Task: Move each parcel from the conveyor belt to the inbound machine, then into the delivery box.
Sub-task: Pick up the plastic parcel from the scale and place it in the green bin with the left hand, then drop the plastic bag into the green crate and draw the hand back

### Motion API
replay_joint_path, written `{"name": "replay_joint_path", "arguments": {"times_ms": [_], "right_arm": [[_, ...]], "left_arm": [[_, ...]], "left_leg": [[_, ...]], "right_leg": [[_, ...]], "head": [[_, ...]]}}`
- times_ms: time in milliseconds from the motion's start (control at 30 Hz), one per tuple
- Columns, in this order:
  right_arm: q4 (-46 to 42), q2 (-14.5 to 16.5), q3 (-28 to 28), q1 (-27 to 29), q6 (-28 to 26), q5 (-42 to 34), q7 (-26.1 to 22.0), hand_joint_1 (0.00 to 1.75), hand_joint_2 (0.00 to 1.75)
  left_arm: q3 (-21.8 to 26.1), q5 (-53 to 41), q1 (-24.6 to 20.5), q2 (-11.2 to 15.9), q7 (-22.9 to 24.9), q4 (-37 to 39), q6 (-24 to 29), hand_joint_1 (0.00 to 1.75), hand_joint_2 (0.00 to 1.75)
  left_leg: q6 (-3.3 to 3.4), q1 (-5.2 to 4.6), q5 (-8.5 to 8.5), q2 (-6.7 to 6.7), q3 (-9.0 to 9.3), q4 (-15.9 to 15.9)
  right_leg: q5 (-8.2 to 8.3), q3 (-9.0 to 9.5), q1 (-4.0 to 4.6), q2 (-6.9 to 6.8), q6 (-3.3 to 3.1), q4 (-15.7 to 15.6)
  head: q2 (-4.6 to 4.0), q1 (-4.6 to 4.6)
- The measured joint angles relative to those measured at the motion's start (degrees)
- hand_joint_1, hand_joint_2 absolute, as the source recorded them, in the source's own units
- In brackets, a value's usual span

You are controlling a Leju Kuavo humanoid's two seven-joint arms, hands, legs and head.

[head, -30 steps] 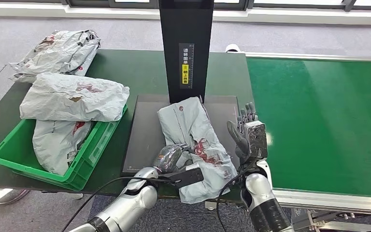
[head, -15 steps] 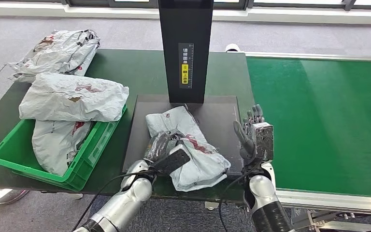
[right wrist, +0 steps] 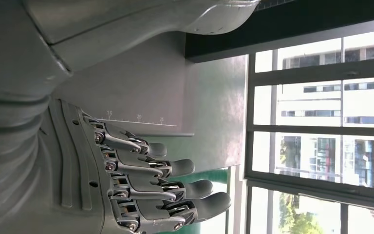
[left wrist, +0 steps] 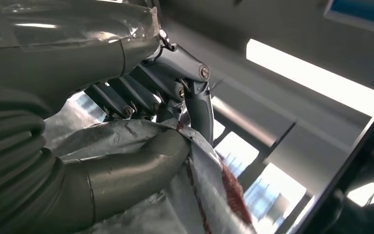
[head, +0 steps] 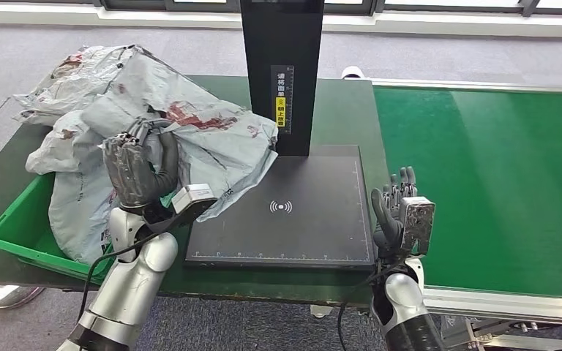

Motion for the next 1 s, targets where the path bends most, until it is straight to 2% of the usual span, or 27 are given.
{"name": "replay_joint_path", "arguments": {"times_ms": [167, 267, 433, 500, 533, 667, 733, 800, 967, 1000], "right_arm": [[-1.1, -0.4, 0.0, 1.5, -1.1, -1.1, -0.3, 0.00, 1.75], [-2.4, -0.6, 0.0, 2.8, -1.5, -1.2, -0.1, 0.00, 1.75], [-4.7, -1.1, 0.0, 5.1, -1.7, -1.1, 0.4, 0.00, 1.75], [-5.3, -1.3, 0.0, 5.6, -1.7, -1.0, 0.5, 0.00, 1.75], [-5.5, -1.3, 0.0, 5.7, -1.7, -0.9, 0.6, 0.00, 1.75], [-5.9, -1.4, 0.0, 5.8, -1.4, -0.2, 1.5, 0.00, 1.75], [-6.0, -1.4, 0.0, 5.6, -0.8, 0.4, 2.2, 0.00, 1.75], [-6.0, -1.4, 0.0, 5.3, 0.0, 0.9, 2.7, 0.00, 1.75], [-5.8, -1.4, 0.0, 4.3, 1.2, 1.6, 3.4, 0.00, 1.75], [-5.7, -1.4, 0.0, 4.2, 1.4, 1.6, 3.4, 0.00, 1.75]], "left_arm": [[8.4, -8.8, 0.6, -2.9, -7.4, -3.4, 0.2, 1.75, 1.75], [13.5, -13.1, 0.9, -5.1, -9.6, -4.2, 0.2, 1.75, 1.75], [20.9, -14.8, 1.9, -7.9, -12.4, -4.4, 0.2, 1.75, 1.75], [22.5, -18.7, 2.3, -8.3, -8.7, -4.2, 0.2, 1.75, 1.75], [22.9, -21.5, 2.3, -8.1, -4.6, -3.6, 0.2, 1.75, 1.75], [21.1, -30.4, 1.2, -4.5, 16.8, 3.2, -1.8, 1.75, 1.75], [19.0, -31.4, 0.1, -1.8, 25.2, 8.4, -3.7, 1.75, 1.75], [17.4, -31.6, -1.0, 0.5, 29.8, 13.6, -5.2, 1.75, 1.75], [16.0, -33.5, -2.8, 4.1, 35.0, 23.8, -5.7, 1.75, 1.75], [16.0, -33.7, -3.2, 4.7, 35.7, 25.6, -5.9, 1.31, 1.75]], "left_leg": [[0.00, -0.02, 0.00, 0.00, 0.00, 0.0], [0.00, -0.03, -0.01, 0.01, 0.00, 0.0], [0.00, -0.03, -0.01, 0.03, 0.00, 0.0], [0.00, -0.02, -0.01, 0.04, 0.00, 0.0], [0.00, -0.02, -0.01, 0.04, 0.00, 0.0], [-0.03, -0.02, 0.01, 0.10, 0.04, 0.0], [-0.07, -0.02, 0.04, 0.16, 0.04, 0.0], [-0.10, 0.00, 0.06, 0.17, 0.04, 0.0], [-0.11, 0.05, 0.07, 0.18, 0.03, 0.0], [-0.11, 0.05, 0.06, 0.18, 0.03, 0.0]], "right_leg": [[0.00, 0.01, -0.02, 0.00, 0.00, 0.0], [0.00, 0.01, -0.02, 0.00, 0.00, 0.0], [-0.01, -0.02, 0.00, 0.01, -0.01, 0.0], [-0.01, -0.03, 0.01, 0.01, -0.01, 0.0], [-0.01, -0.03, 0.01, 0.00, -0.01, 0.0], [0.01, -0.04, 0.01, 0.02, -0.04, 0.0], [0.06, -0.05, 0.05, 0.05, -0.10, 0.0], [0.09, -0.06, 0.08, 0.08, -0.14, 0.0], [0.09, -0.06, 0.07, 0.11, -0.14, 0.0], [0.09, -0.06, 0.06, 0.12, -0.14, 0.0]], "head": [[-0.01, 0.00], [-0.01, 0.00], [0.01, 0.00], [0.01, 0.00], [0.01, 0.00], [-0.01, 0.00], [0.00, 0.00], [0.00, 0.00], [-0.01, 0.00], [-0.01, 0.00]]}}
